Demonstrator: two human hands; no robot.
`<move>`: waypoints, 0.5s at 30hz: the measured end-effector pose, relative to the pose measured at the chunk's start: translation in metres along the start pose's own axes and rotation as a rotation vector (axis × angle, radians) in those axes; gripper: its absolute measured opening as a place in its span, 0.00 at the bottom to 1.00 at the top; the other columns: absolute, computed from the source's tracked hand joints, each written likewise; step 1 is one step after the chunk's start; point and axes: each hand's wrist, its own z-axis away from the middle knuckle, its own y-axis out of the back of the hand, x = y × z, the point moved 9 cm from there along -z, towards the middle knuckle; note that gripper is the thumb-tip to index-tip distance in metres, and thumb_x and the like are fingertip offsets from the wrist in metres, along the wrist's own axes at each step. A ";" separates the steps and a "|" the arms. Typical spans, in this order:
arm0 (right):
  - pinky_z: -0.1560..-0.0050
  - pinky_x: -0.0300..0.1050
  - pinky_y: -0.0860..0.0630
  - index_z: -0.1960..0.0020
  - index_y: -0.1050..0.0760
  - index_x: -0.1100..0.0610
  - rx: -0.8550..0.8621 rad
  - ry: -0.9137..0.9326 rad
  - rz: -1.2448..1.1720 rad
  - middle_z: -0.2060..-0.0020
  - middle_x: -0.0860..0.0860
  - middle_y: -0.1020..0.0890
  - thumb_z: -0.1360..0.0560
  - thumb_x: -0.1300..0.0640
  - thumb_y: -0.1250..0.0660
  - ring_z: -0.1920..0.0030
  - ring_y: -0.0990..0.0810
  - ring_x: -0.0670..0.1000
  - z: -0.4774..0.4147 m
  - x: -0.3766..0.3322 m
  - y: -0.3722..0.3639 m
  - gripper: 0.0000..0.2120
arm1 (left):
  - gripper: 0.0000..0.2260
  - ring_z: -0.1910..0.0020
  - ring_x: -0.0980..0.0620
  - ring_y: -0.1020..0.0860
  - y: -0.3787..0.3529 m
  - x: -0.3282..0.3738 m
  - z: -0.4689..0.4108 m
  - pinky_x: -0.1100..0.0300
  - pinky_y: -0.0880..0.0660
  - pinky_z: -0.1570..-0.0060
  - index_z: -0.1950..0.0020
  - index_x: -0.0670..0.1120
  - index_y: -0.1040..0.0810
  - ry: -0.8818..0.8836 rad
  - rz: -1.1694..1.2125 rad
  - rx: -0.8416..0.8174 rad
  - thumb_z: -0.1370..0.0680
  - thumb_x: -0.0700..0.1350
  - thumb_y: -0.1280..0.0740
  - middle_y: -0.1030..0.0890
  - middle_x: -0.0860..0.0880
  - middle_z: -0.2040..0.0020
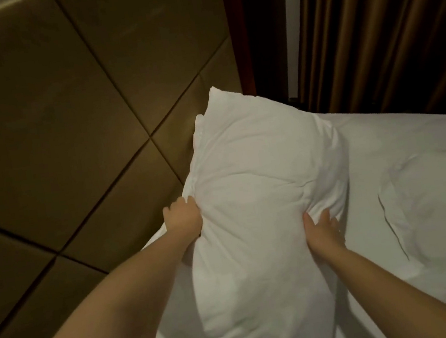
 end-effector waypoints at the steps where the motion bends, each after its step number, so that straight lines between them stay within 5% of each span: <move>1: 0.26 0.54 0.48 0.21 0.56 0.52 0.016 0.055 0.075 0.22 0.54 0.51 0.19 0.41 0.51 0.23 0.49 0.58 0.008 -0.005 0.004 0.31 | 0.15 0.40 0.45 0.29 0.010 0.007 0.005 0.51 0.36 0.38 0.35 0.47 0.33 -0.029 0.041 0.056 0.21 0.45 0.44 0.28 0.45 0.39; 4: 0.25 0.54 0.49 0.22 0.55 0.48 0.119 0.289 0.276 0.22 0.49 0.52 0.19 0.42 0.50 0.23 0.51 0.54 0.043 -0.039 0.016 0.29 | 0.19 0.31 0.46 0.36 0.035 0.034 0.039 0.49 0.45 0.31 0.29 0.47 0.36 -0.139 0.244 0.158 0.21 0.45 0.44 0.32 0.46 0.30; 9: 0.25 0.55 0.56 0.22 0.60 0.45 0.133 0.518 0.557 0.22 0.47 0.57 0.18 0.41 0.55 0.23 0.57 0.51 0.101 -0.079 0.004 0.28 | 0.24 0.23 0.50 0.53 0.052 0.087 0.124 0.47 0.61 0.26 0.22 0.53 0.51 -0.299 0.215 0.190 0.17 0.55 0.55 0.52 0.51 0.21; 15: 0.26 0.58 0.60 0.22 0.60 0.45 0.098 0.617 0.716 0.22 0.48 0.58 0.19 0.40 0.57 0.23 0.59 0.52 0.098 -0.099 -0.009 0.28 | 0.26 0.23 0.48 0.58 0.017 0.055 0.116 0.45 0.65 0.28 0.23 0.59 0.60 -0.125 0.158 0.111 0.20 0.61 0.60 0.58 0.50 0.21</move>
